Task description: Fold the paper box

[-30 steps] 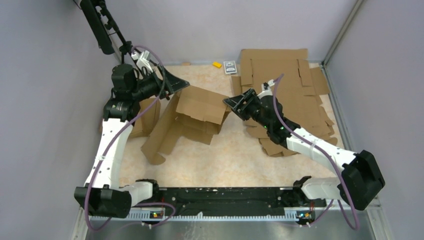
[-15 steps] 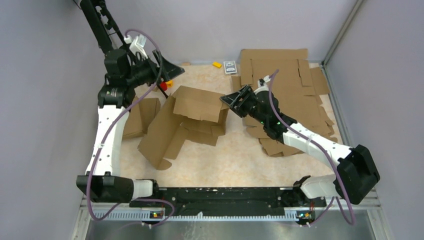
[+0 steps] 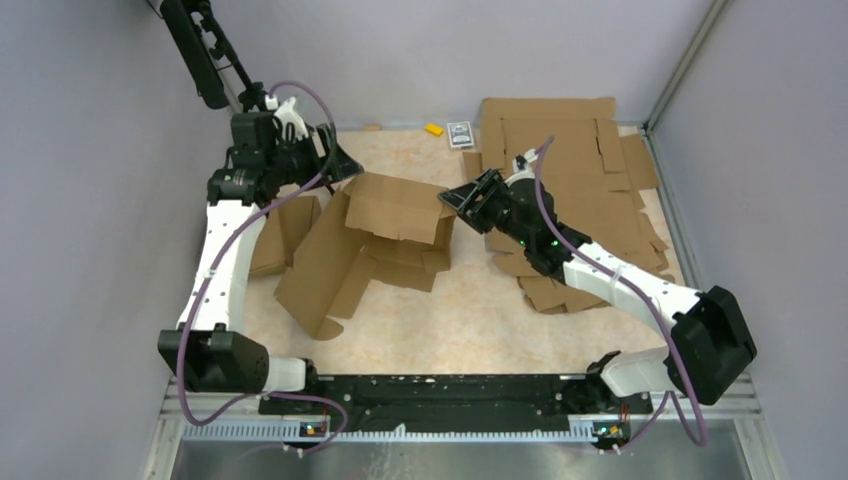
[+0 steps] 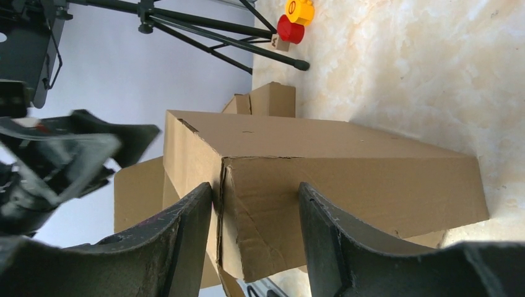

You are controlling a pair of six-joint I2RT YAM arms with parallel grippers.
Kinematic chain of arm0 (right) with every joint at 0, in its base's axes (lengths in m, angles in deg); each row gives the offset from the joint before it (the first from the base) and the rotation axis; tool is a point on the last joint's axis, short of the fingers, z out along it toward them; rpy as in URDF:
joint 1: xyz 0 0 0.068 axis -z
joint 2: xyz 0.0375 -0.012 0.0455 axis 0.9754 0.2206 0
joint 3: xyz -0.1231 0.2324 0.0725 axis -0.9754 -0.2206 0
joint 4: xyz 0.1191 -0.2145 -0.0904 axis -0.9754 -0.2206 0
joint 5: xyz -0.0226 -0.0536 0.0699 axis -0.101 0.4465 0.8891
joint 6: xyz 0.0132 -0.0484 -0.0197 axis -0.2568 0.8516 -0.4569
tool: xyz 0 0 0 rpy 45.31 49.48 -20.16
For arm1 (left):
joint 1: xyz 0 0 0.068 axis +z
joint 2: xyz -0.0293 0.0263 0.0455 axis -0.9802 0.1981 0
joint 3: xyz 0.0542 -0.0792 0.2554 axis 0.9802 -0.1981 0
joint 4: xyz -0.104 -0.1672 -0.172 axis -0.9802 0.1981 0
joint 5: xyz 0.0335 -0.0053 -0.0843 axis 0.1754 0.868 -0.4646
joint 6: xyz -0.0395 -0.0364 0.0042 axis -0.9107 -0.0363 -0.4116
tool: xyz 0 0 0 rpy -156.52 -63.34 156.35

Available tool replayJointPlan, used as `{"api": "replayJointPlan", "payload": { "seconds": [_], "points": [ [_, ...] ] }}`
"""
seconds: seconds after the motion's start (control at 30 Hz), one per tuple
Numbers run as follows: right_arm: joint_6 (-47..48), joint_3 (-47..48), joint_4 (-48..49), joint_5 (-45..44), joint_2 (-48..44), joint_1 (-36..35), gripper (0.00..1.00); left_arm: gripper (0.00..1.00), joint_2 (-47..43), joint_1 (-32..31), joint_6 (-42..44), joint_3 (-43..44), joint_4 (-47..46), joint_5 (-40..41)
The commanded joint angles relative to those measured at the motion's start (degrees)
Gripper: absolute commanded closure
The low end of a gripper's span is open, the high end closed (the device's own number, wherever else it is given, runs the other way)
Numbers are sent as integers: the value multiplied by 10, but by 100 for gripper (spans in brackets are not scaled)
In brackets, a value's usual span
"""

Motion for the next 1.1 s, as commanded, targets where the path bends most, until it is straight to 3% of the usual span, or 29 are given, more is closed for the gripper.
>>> {"api": "replayJointPlan", "payload": {
  "seconds": [0.0,0.1,0.17,0.3,0.73,1.07],
  "points": [
    [15,33,-3,0,11,-13,48,27,-15,1,9,-51,-6,-10],
    [15,38,-4,-1,13,-16,48,28,1,1,1,-63,-18,-54],
    [15,42,-6,-2,17,-20,48,33,12,1,-4,-67,-21,-68],
    [17,56,-11,-2,28,-26,48,62,12,1,-15,-73,-33,-88],
    [32,83,-49,-20,39,-36,49,66,15,1,-17,-74,-32,-70],
    [138,134,-129,1,56,-29,52,71,52,1,-4,-70,-37,-70]
  ]
}}
